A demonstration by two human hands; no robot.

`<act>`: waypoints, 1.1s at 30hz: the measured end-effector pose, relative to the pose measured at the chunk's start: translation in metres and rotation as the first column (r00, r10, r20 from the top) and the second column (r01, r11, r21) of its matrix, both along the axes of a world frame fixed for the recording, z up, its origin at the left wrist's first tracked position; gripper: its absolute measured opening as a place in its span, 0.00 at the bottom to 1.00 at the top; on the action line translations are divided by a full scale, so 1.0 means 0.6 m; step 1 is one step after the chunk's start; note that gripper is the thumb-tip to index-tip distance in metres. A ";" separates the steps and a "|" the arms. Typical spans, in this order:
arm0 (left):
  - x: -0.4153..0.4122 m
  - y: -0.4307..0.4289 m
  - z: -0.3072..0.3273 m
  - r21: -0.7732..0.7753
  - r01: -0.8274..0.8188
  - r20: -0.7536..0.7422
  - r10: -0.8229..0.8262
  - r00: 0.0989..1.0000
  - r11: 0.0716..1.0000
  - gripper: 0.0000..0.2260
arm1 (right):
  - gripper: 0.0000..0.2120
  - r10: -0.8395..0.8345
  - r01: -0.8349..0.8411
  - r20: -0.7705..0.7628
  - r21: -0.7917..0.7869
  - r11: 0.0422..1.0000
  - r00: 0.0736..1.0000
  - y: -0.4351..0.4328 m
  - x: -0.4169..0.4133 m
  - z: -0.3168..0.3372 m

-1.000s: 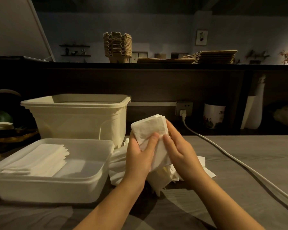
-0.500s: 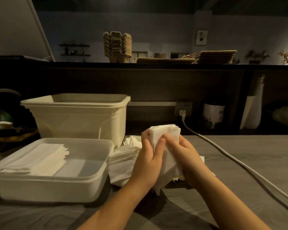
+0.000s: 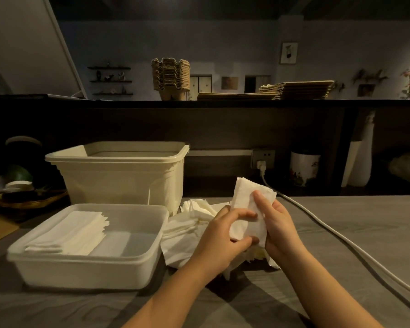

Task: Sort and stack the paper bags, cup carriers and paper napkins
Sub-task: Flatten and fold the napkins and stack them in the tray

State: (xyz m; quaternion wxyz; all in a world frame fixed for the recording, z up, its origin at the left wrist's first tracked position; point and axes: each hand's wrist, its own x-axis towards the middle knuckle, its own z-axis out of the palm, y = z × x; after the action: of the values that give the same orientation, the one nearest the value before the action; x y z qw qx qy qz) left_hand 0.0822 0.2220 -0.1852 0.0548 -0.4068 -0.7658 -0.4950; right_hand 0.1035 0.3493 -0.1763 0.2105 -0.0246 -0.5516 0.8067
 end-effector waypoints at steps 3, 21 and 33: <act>0.001 0.001 0.013 -0.060 -0.027 -0.080 0.022 0.997 0.998 0.14 | 0.18 -0.013 0.013 0.005 -0.021 1.000 1.000 0.001 0.001 0.003; -0.057 -0.315 0.142 -0.465 -0.144 0.098 0.213 0.972 0.873 0.15 | 0.11 0.191 -0.360 0.313 0.686 0.632 0.930 -0.193 -0.092 0.116; -0.092 -0.378 0.143 -0.721 -0.217 0.007 0.319 0.948 0.658 0.09 | 0.15 0.001 -0.739 0.762 0.628 0.246 0.648 -0.312 -0.188 0.072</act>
State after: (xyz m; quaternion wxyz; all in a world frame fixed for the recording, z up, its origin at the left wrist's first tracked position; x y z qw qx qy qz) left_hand 0.0267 -0.0046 -0.0996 -0.0852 -0.2446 -0.9503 -0.1730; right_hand -0.0095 0.1620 -0.1334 -0.2263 -0.0249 -0.9208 0.3168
